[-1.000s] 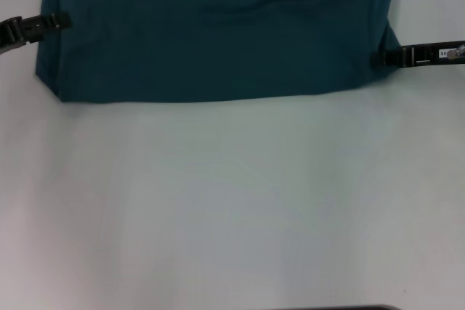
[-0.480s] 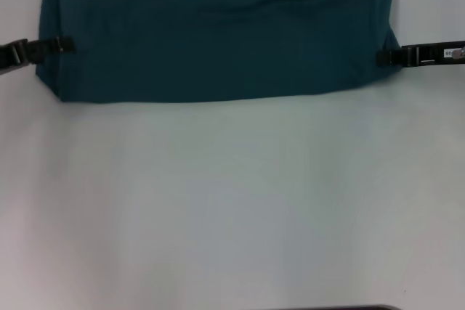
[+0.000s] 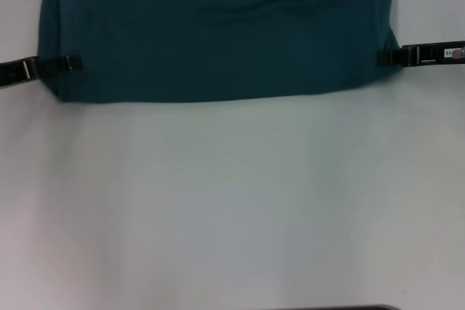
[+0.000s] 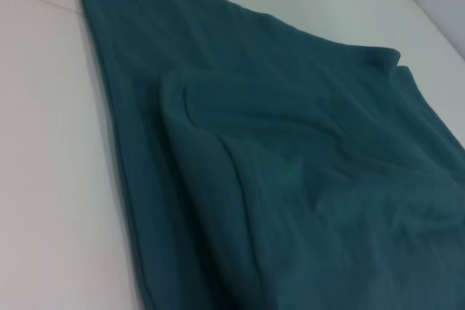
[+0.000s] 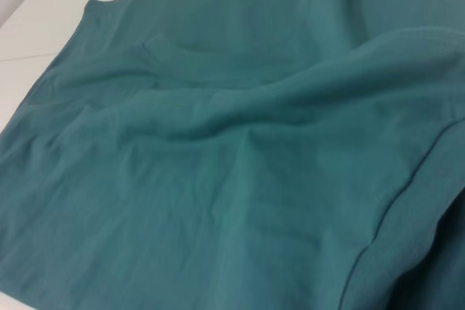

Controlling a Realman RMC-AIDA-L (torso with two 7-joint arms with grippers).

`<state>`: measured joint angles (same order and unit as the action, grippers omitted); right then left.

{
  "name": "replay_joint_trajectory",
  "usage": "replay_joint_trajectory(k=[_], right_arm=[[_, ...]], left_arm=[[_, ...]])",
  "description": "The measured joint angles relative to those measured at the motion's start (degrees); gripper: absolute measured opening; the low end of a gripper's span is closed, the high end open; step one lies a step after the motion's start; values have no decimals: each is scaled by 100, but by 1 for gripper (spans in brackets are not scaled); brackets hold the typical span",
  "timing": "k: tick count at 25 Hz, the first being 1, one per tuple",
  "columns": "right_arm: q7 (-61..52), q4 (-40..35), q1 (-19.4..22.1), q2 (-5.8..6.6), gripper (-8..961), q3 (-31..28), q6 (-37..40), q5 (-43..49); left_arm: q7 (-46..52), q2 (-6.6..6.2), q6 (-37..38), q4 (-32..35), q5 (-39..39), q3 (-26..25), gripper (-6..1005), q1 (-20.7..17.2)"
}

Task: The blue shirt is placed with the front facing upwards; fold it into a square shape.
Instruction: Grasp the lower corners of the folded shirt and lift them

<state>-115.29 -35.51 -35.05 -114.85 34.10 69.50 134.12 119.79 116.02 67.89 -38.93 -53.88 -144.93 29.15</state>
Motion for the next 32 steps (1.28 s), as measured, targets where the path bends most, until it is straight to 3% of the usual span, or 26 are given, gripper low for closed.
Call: replay_joint_trajectory(k=[13, 25, 32], right_arm=[[-17, 0, -30, -18, 30, 0, -8, 0], [-17, 0, -27, -29, 29, 0, 0, -65], [-20, 0, -43, -29, 30, 0, 10, -71]], left_arm=[[0, 87, 121, -54, 62, 387, 828, 25], [70, 66, -92, -76, 173, 550, 823, 38], [175, 55, -156, -91, 288, 515, 546, 50]])
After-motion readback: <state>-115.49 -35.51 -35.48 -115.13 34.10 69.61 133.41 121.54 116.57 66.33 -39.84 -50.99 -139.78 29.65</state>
